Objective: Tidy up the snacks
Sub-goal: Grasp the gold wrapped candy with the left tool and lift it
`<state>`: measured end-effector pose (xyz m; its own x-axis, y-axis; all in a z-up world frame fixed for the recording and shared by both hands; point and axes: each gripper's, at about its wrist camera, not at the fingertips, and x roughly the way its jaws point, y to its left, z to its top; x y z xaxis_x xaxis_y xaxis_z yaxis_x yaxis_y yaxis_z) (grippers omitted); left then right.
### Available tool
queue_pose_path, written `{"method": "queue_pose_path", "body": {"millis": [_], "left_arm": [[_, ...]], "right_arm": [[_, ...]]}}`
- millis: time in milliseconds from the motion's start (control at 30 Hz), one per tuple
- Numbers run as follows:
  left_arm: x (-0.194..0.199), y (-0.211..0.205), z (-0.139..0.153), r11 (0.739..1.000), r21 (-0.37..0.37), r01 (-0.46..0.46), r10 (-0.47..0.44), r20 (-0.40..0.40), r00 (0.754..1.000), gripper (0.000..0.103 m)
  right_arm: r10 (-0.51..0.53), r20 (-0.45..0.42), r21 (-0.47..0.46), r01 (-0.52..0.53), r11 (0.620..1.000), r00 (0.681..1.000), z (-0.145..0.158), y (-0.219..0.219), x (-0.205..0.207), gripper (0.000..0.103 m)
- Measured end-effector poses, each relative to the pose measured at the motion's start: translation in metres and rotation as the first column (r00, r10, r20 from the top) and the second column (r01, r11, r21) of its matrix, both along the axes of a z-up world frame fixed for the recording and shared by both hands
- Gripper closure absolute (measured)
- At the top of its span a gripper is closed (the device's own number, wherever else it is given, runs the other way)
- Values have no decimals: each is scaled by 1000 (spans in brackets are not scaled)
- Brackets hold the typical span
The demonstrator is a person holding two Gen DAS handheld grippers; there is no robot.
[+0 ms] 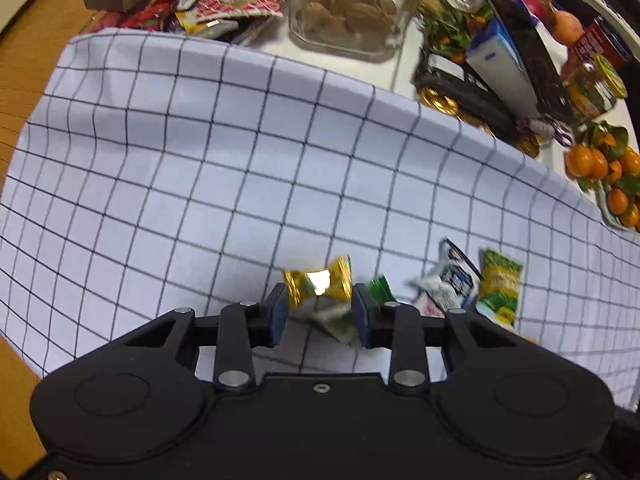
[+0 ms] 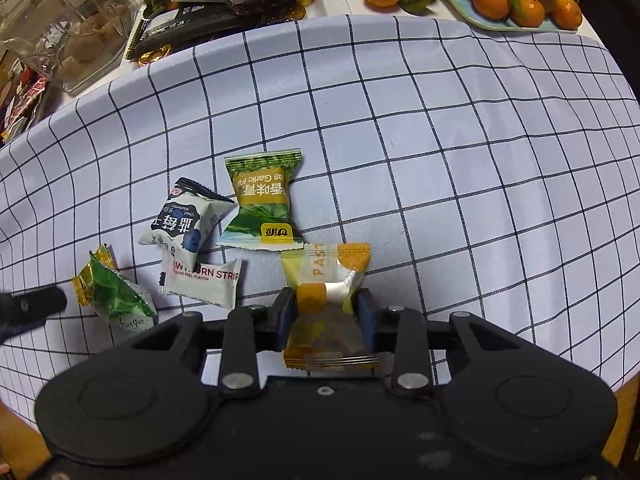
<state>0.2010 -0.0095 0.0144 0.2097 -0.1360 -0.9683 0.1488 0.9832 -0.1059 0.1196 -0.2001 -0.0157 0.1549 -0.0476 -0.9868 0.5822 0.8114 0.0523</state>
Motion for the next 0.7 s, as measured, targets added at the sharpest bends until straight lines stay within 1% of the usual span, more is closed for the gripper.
{"method": "queue_pose_path", "body": {"millis": [100, 167, 267, 333, 400, 500, 567, 600, 633, 700], "left_arm": [[8, 1, -10, 999, 33, -31, 31, 13, 999, 60], [12, 2, -18, 996, 70, -49, 48, 11, 999, 60], [18, 6, -25, 991, 104, -83, 79, 47, 996, 60], [21, 7, -29, 988, 116, -100, 93, 59, 994, 60], [25, 6, -35, 988, 115, -104, 100, 41, 994, 60], [27, 0, -45, 989, 121, -82, 83, -5, 997, 60], [24, -8, -56, 978, 205, -29, 39, -46, 998, 60], [21, -10, -58, 973, 230, -20, 30, -38, 999, 58], [17, -12, -57, 970, 242, -14, 20, -21, 1000, 58], [12, -14, -58, 969, 246, 27, -19, -36, 999, 60]], "right_arm": [[0, 8, 23, 0, 1000, 1000, 5, -3, -5, 68], [3, 17, 35, -4, 999, 1000, 11, -8, -7, 68], [1, 36, 49, -2, 999, 999, 17, -11, -9, 68], [-2, 43, 54, -1, 999, 999, 21, -13, -10, 68], [-4, 45, 60, 1, 998, 999, 21, -13, -7, 68], [-1, 47, 71, -3, 997, 999, 23, -14, -9, 68], [-4, 49, 72, 0, 997, 999, 22, -15, -9, 68], [-8, 49, 71, 5, 997, 999, 22, -16, -10, 68], [-12, 49, 71, 9, 997, 999, 22, -18, -11, 68], [-25, 48, 76, 21, 997, 999, 21, -20, -12, 68]]}}
